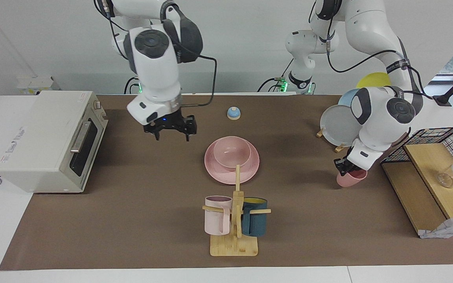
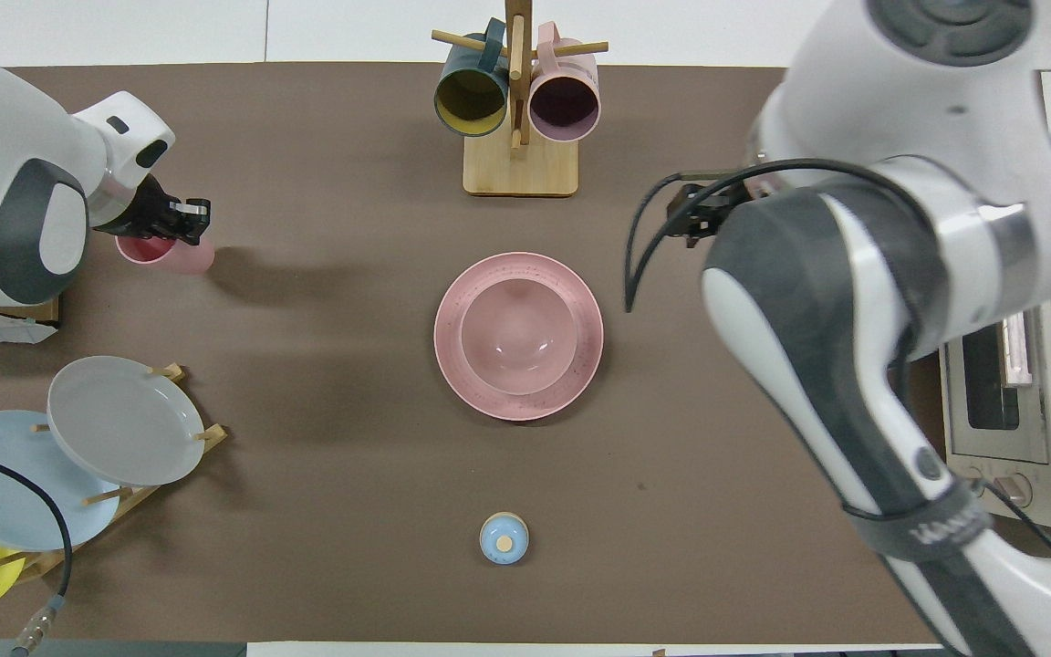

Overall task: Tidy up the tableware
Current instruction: 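Release the bowl onto the plate while the left gripper lifts the cup, then carry the pink cup with the left gripper and lower it into the bowl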

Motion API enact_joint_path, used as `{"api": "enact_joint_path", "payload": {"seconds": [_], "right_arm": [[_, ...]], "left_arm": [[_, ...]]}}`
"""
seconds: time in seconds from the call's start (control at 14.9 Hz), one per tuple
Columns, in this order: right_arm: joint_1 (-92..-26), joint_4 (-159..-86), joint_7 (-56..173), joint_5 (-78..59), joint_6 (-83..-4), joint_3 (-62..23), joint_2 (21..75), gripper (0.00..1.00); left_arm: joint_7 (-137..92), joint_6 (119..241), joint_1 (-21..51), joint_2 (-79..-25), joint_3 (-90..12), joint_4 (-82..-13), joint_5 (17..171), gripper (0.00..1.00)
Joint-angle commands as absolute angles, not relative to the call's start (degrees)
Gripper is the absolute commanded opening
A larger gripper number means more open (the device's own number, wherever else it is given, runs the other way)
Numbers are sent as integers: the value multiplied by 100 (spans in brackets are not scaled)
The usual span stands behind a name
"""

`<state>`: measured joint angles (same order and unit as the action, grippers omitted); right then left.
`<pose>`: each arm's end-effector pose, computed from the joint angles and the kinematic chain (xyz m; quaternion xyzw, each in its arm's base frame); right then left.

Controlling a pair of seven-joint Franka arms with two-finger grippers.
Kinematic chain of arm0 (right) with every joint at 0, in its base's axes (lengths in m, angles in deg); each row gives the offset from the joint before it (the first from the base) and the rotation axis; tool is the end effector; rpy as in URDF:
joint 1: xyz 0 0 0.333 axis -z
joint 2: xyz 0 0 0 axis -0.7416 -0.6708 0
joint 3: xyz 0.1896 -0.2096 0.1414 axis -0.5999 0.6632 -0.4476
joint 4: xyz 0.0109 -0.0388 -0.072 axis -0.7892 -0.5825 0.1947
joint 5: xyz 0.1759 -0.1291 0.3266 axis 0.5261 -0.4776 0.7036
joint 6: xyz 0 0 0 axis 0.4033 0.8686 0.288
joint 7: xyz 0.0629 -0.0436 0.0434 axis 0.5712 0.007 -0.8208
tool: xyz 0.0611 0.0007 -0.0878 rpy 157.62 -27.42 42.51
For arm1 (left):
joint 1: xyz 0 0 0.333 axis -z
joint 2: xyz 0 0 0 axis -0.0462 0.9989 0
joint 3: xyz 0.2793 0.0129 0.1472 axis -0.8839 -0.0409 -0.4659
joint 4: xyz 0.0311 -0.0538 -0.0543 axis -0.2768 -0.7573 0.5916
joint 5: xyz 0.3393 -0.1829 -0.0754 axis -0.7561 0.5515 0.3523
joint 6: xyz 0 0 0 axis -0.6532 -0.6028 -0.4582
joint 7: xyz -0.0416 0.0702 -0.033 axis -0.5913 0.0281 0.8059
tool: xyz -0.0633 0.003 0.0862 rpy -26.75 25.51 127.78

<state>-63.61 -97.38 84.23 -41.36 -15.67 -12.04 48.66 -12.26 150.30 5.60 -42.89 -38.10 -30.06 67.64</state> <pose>0.6073 0.1629 0.5641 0.9990 -0.0210 -0.0298 0.0240 0.6512 -0.0718 0.4363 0.9997 -0.0177 -0.0175 0.0022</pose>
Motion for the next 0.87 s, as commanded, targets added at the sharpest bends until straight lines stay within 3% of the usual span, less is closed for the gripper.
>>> {"api": "enact_joint_path", "payload": {"seconds": [0.0, 0.2, 0.54, 0.81], "right_arm": [[-5853, -10734, 7801, -4113, -1462, -1223, 5802, 100], [-5447, -11413, 7019, -4113, -1488, -863, 6454, 100], [-5420, -11554, 6736, -4105, -1585, -590, 6543, 100], [-5411, -11538, 6630, -4104, -1550, -493, 6562, 100]], "left_arm": [[-2157, 13658, 958, -4456, -3774, -2012, 6816, 0], [-3756, 13146, 1704, -4737, -3774, -1851, 7185, 0], [-5867, 13599, 3215, -4659, -3765, -1579, 7335, 0], [-6924, 14189, 4052, -4097, -3774, -1614, 7055, 0]]}}
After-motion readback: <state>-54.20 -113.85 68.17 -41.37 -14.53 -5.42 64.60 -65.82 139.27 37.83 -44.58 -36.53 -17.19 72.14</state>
